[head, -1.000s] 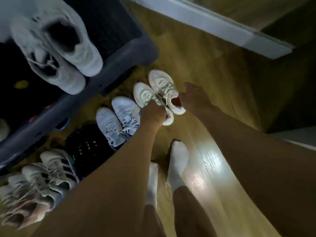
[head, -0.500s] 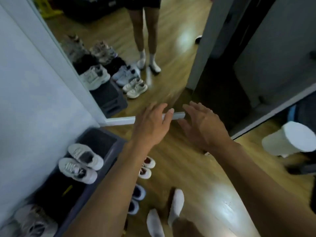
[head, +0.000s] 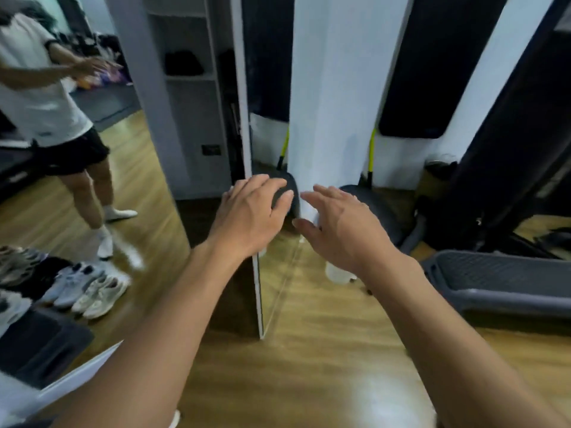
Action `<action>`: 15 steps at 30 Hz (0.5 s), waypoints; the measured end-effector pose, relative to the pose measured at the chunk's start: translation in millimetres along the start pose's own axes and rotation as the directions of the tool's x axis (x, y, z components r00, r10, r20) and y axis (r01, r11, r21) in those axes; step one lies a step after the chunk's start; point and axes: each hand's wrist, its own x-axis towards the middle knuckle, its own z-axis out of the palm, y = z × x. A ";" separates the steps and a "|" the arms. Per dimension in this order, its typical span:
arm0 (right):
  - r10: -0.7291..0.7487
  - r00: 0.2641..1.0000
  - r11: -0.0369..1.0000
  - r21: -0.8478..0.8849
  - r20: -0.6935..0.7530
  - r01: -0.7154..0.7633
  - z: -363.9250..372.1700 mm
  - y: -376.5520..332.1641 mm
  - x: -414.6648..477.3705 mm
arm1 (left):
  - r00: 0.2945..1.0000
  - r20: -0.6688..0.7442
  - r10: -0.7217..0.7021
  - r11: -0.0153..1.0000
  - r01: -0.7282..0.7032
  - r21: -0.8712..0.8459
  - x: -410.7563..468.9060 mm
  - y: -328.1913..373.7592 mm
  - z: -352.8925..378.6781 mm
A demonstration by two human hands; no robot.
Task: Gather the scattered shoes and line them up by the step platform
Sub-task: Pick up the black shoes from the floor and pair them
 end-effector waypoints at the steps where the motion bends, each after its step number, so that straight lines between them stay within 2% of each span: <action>1: 0.032 0.999 0.999 -0.009 -0.022 -0.032 -14.1 23.6 -12.2 | 1.000 0.008 0.026 1.000 -0.026 -0.013 5.5 27.8 9.3; 8: 0.255 0.959 0.966 -0.001 -0.120 -0.257 -81.4 168.4 -97.5 | 0.975 0.068 0.211 0.972 -0.201 -0.121 30.2 200.6 83.2; 15: 0.433 0.890 0.900 0.013 -0.145 -0.436 -102.1 284.8 -151.8 | 0.909 0.150 0.389 0.913 -0.358 -0.195 52.2 321.6 162.0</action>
